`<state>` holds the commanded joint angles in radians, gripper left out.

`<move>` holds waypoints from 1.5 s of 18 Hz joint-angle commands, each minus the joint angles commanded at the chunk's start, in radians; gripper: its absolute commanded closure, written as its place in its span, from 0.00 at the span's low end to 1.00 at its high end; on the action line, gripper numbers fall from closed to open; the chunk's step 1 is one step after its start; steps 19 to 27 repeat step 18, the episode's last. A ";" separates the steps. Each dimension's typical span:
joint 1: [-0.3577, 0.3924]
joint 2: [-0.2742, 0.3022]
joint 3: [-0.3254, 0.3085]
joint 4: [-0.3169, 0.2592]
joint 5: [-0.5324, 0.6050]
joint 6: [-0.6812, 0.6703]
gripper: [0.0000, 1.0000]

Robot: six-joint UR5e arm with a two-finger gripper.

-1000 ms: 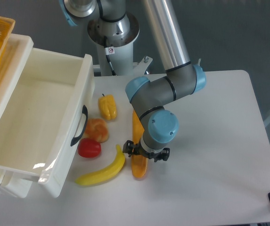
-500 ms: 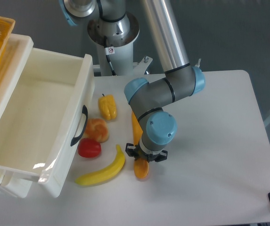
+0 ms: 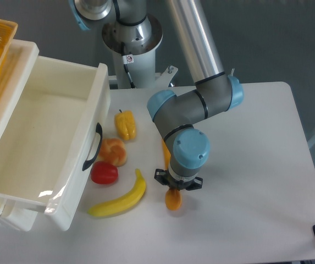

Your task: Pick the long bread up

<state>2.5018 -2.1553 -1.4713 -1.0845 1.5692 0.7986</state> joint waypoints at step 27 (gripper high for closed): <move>0.135 0.043 0.118 -0.081 0.071 0.464 1.00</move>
